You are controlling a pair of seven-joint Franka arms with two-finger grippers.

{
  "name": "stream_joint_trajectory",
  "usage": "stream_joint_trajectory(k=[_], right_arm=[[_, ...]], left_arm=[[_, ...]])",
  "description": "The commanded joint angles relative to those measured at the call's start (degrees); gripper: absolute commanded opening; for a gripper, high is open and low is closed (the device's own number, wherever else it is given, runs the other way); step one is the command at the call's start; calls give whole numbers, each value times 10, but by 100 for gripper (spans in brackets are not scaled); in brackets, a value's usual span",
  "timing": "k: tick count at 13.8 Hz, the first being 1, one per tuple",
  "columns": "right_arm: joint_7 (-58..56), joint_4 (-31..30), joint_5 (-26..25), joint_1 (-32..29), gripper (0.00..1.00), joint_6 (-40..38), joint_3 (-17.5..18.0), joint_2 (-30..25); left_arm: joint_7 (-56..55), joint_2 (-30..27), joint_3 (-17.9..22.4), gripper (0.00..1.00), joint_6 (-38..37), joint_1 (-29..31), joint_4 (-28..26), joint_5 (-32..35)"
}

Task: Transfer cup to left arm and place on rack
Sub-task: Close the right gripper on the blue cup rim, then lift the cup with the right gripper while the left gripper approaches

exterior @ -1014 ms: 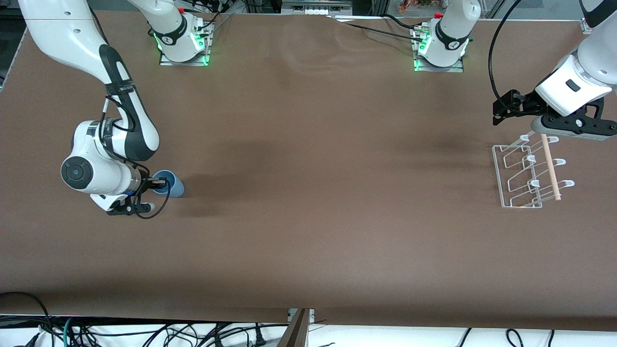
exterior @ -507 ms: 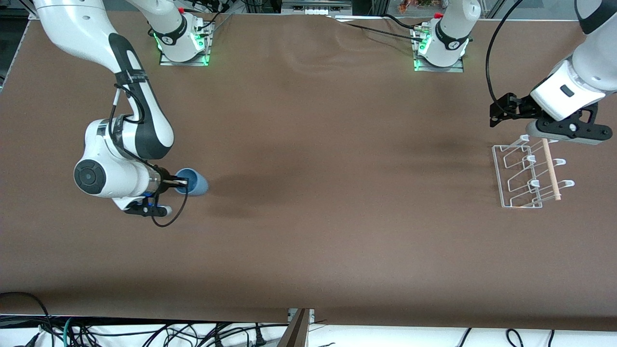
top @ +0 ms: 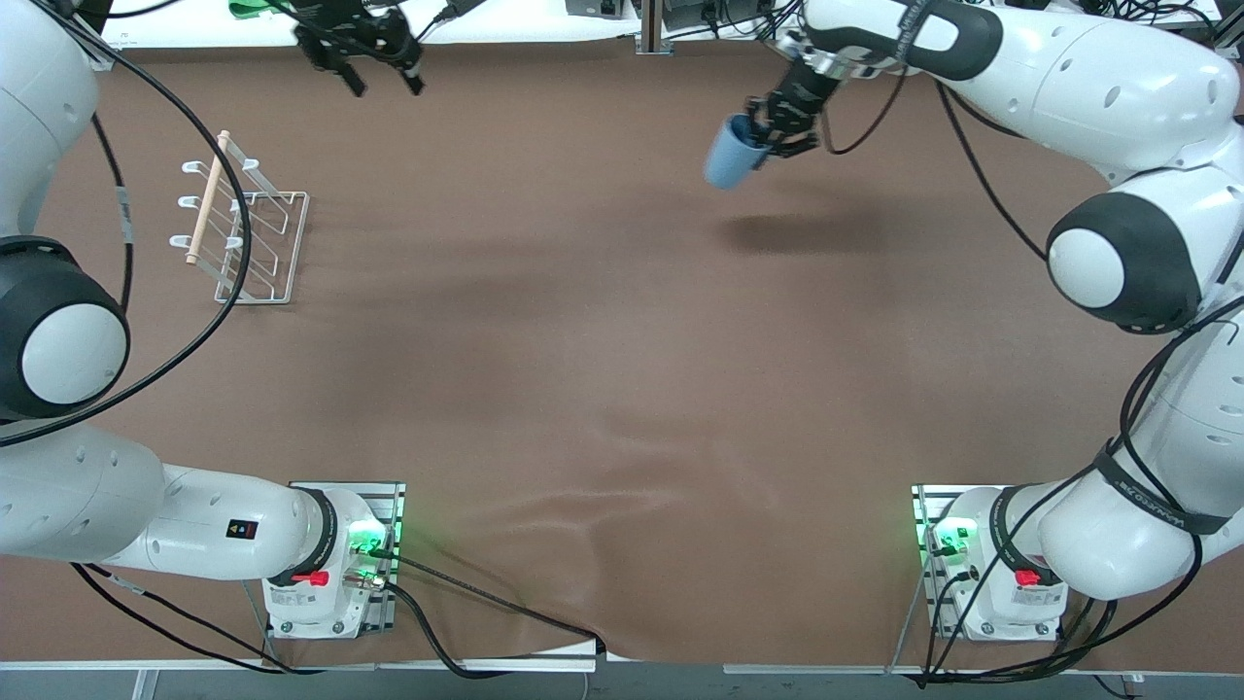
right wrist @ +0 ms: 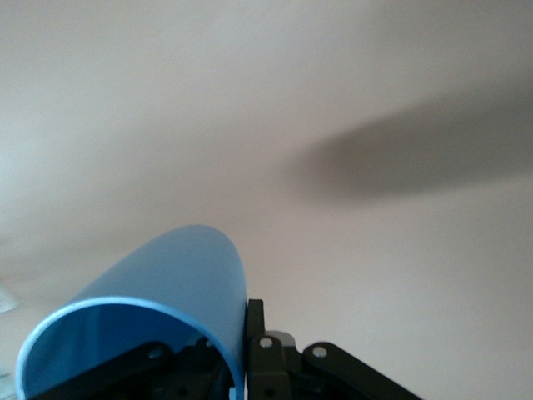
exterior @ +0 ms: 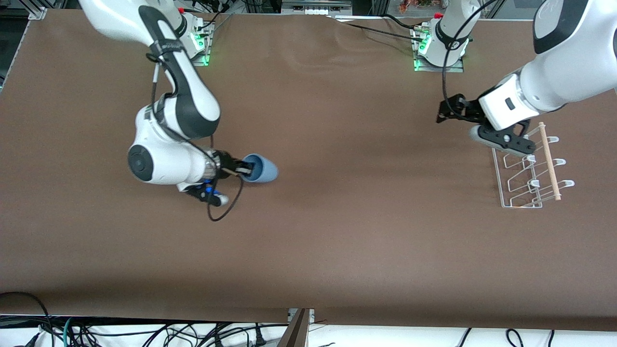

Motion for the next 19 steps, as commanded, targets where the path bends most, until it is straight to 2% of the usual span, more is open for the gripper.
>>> stream_joint_trajectory(k=[1, 5, 10, 14, 16, 19], right_arm=[[47, 44, 107, 29, 0, -5, -5, 6], [110, 97, 187, 40, 0, -14, 1, 3], [145, 122, 194, 41, 0, -7, 27, 4], [150, 126, 194, 41, 0, -9, 34, 4], [151, 131, 194, 43, 0, -7, 35, 4], [152, 131, 194, 50, 0, -6, 35, 4]], left_arm=[[73, 32, 4, 100, -3, -13, 38, -69], [286, 57, 3, 100, 49, -29, 38, -113], [491, 82, 3, 100, 131, -77, 43, -123], [583, 108, 3, 100, 193, -105, 43, -161], [605, 125, 3, 100, 221, -114, 43, -207], [623, 133, 0, 100, 248, -139, 40, -230]])
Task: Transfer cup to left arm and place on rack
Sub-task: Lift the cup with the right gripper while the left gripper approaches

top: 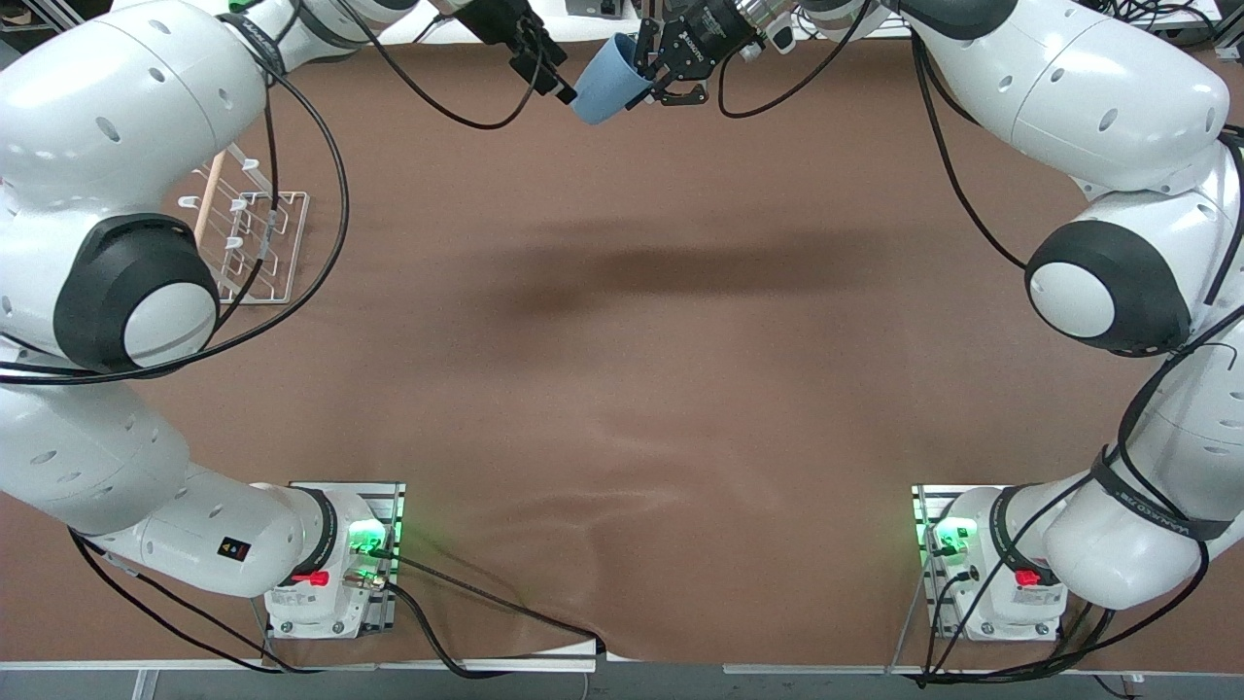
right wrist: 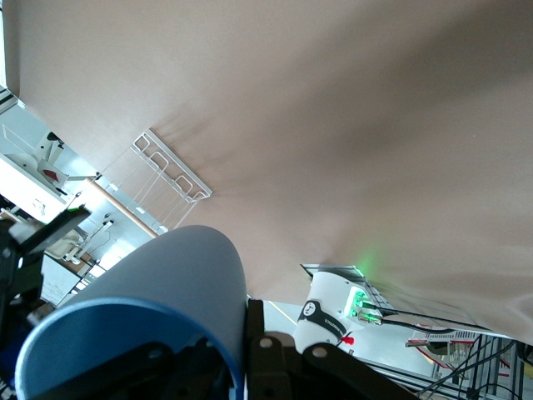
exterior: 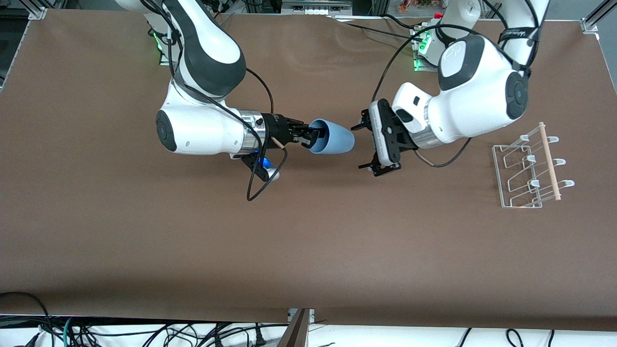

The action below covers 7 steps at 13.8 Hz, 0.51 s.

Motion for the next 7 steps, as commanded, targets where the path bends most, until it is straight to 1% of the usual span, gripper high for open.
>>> stream_joint_trajectory(k=[1, 4, 7], right_arm=[[11, 16, 11, 8, 0, -2, 3, 5], [11, 16, 11, 8, 0, -1, 3, 6], [12, 16, 11, 8, 0, -1, 3, 6]], left_arm=[[21, 15, 4, 100, 24, -28, 16, -38], [28, 17, 4, 97, 32, -40, 12, -42], [32, 17, 3, 97, 32, -46, 11, -43]])
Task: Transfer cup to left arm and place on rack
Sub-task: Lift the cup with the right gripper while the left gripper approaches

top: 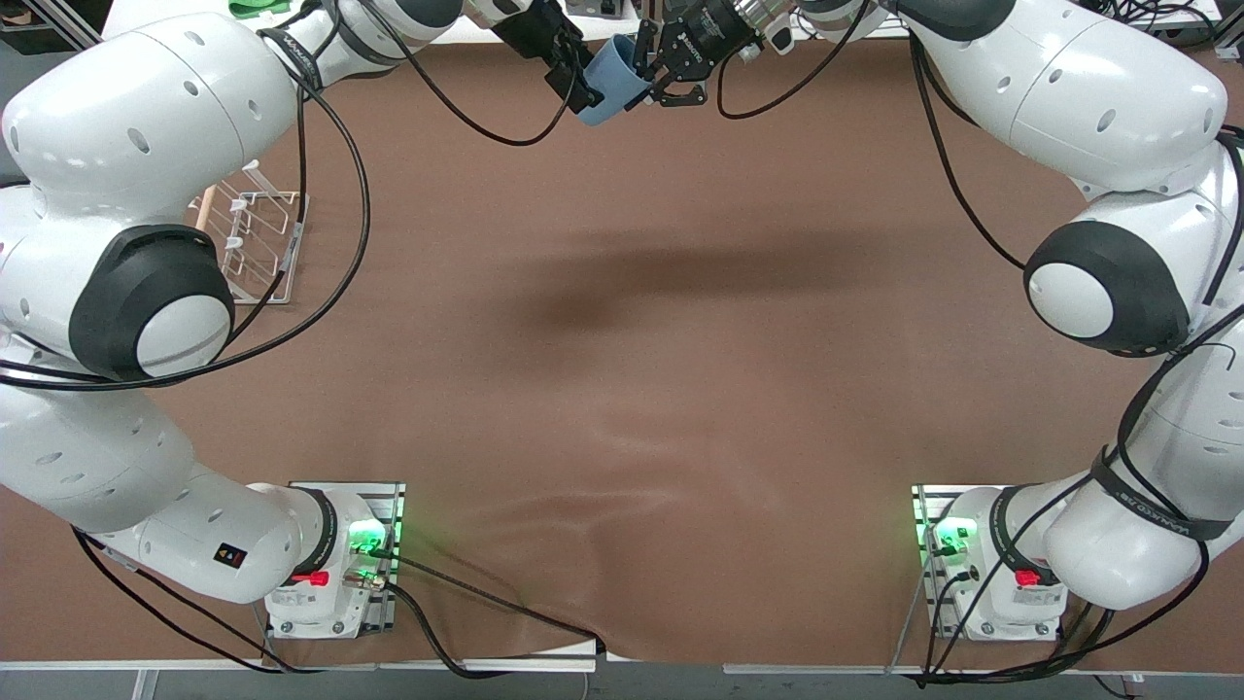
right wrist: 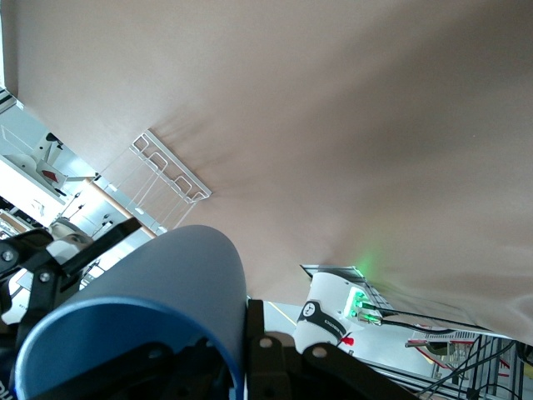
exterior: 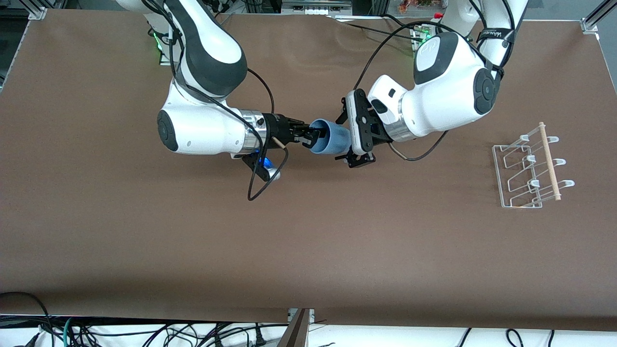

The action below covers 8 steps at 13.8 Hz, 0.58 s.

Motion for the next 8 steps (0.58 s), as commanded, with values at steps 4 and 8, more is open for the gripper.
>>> stream_joint_trajectory(k=[4, 8], right_arm=[[10, 16, 10, 5, 0, -3, 2, 5], [7, 16, 13, -9, 30, -10, 0, 0]], left_arm=[[37, 13, 4, 48, 5, -9, 9, -17], [40, 12, 6, 0, -17, -2, 11, -15]])
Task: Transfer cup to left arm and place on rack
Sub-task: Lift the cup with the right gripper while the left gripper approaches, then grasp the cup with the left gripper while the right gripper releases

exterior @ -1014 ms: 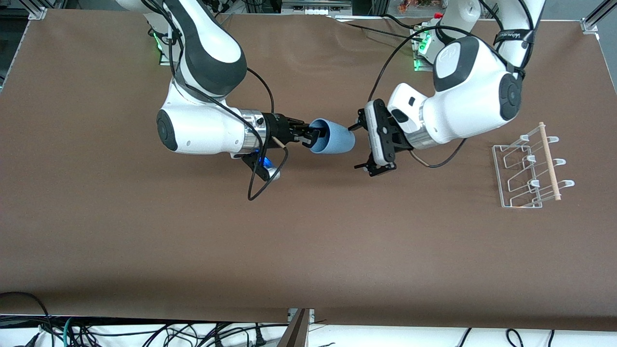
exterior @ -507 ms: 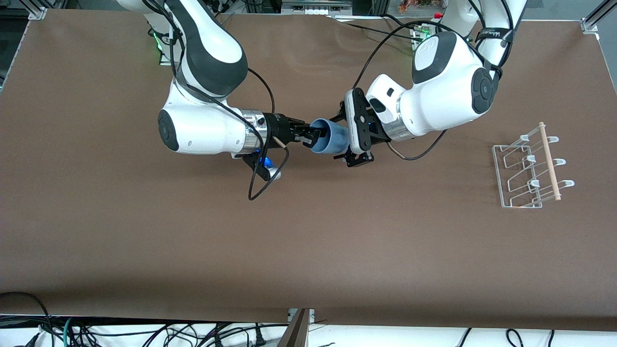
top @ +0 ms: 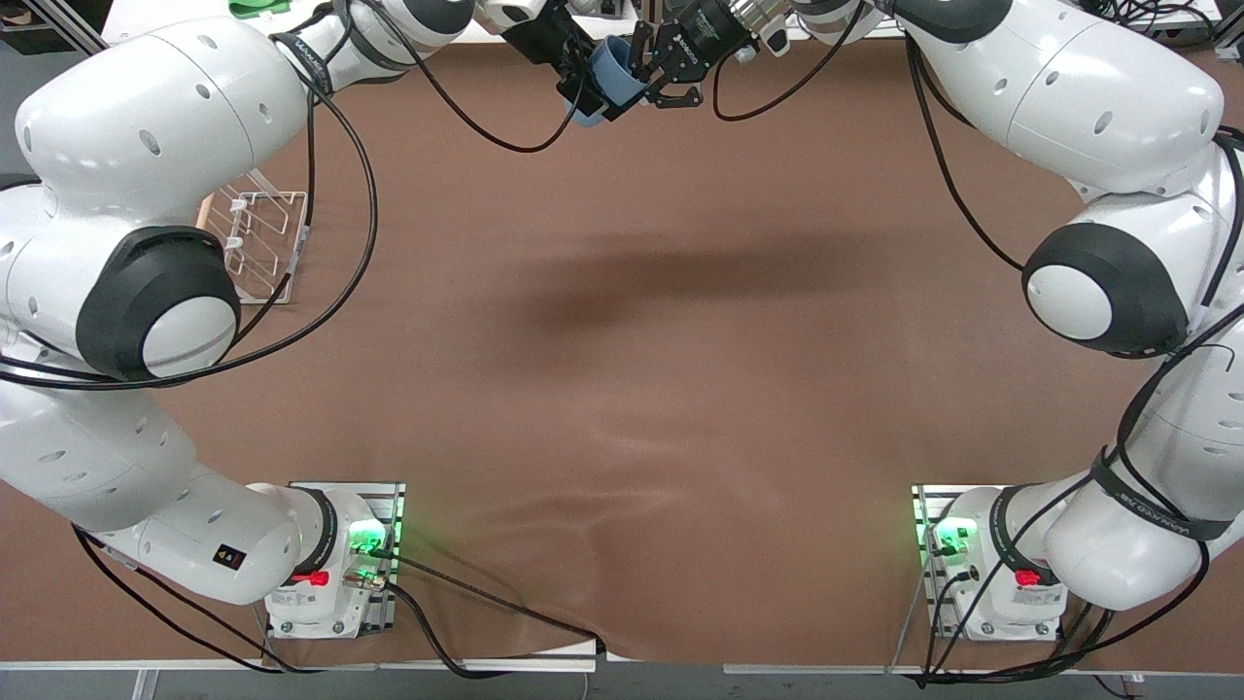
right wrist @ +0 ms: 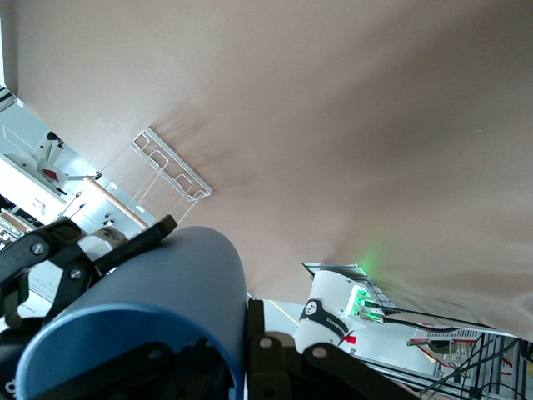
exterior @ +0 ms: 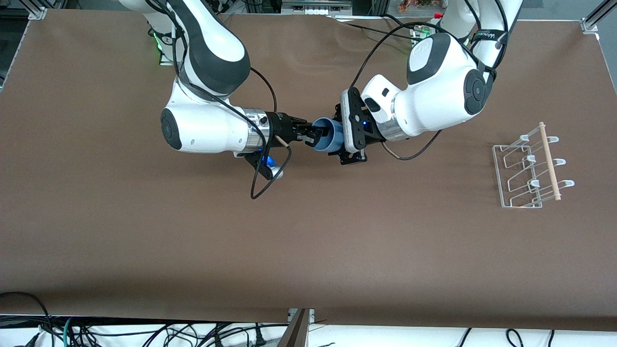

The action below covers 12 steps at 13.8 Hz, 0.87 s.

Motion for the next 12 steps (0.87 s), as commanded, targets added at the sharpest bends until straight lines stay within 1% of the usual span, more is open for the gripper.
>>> stream_joint_trajectory(k=[1, 2, 3, 5, 7, 8, 9, 10, 11, 12], right_arm=[[3, 15, 12, -19, 54, -15, 0, -3], [3, 15, 12, -26, 79, -26, -1, -4], [2, 15, 11, -35, 82, -47, -5, -9], [-4, 15, 8, -73, 93, -100, -5, -16], [-18, 16, 1, -123, 97, -151, -5, -23], [-33, 17, -25, -147, 98, -180, -5, -29], [-45, 23, -66, -164, 98, -205, -5, -39], [-58, 23, -124, -176, 98, -224, -5, -57], [-76, 23, -196, -183, 98, -239, -10, -78], [-104, 23, -256, -184, 98, -254, -20, -96]], left_arm=[[23, 6, 6, 0, -22, 7, 12, -13], [22, 5, 6, 0, -24, 7, 14, -12], [20, 4, 7, 0, -26, 9, 16, -9], [18, 4, 9, 0, -42, 12, 19, -7], [16, 1, 20, 0, -71, 14, 19, -1], [15, 1, 25, 0, -83, 14, 19, 29], [9, 1, 26, 0, -93, 15, 19, 61], [-9, 1, 28, 0, -111, 17, 20, 93], [-26, 1, 30, 0, -131, 21, 23, 134], [-39, 0, 30, 0, -155, 23, 32, 185]])
